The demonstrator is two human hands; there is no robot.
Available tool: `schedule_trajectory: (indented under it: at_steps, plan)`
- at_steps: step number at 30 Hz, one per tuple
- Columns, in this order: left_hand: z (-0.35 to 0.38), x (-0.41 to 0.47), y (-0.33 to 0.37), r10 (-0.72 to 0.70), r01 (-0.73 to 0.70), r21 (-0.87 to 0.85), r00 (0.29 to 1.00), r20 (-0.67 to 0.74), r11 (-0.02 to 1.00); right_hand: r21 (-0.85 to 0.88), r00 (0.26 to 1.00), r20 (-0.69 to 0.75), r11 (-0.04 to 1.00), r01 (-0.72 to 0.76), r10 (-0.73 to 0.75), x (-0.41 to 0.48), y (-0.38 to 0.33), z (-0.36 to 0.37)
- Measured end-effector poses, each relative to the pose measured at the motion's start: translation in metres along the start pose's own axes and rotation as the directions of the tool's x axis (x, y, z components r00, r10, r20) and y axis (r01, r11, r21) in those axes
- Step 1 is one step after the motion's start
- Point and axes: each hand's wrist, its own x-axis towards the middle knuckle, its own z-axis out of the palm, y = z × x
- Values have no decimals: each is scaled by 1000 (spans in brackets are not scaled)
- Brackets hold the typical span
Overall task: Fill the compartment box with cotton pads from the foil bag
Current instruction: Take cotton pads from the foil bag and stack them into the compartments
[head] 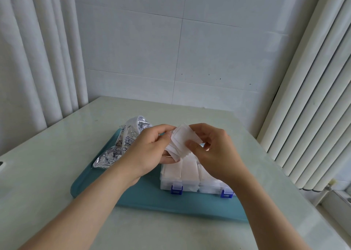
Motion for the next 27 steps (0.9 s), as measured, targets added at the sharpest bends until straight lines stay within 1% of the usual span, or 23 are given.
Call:
schedule_trajectory:
  at_steps: [6, 9, 16, 19, 22, 24, 27]
  plan:
    - [-1, 3, 0, -28, 27, -24, 999, -31, 999, 85, 997, 50, 994, -63, 59, 1, 0, -2]
    - [-1, 4, -1, -38, 36, -32, 998, -46, 999, 148, 991, 68, 981, -128, 120, 0, 0, -3]
    - [-2, 6, -5, -37, 34, -25, 993, -110, 999, 108, 983, 103, 980, -165, 154, -2, -4, -2]
    - [-1, 7, -8, -7, 10, 20, 992, -128, 1000, 109, 983, 84, 979, -173, 164, -3, -5, -1]
    - [0, 8, -9, 7, -4, 18, 985, -172, 1000, 118, 983, 56, 976, -181, 175, -4, -5, -1]
    - [1, 8, -8, 14, -12, 12, 980, -199, 1000, 154, 977, 60, 965, -212, 205, -4, -6, -3]
    - [0, 7, -7, 24, -23, 7, 978, -205, 1000, 317, 961, 47, 909, -271, 271, -4, -8, -5]
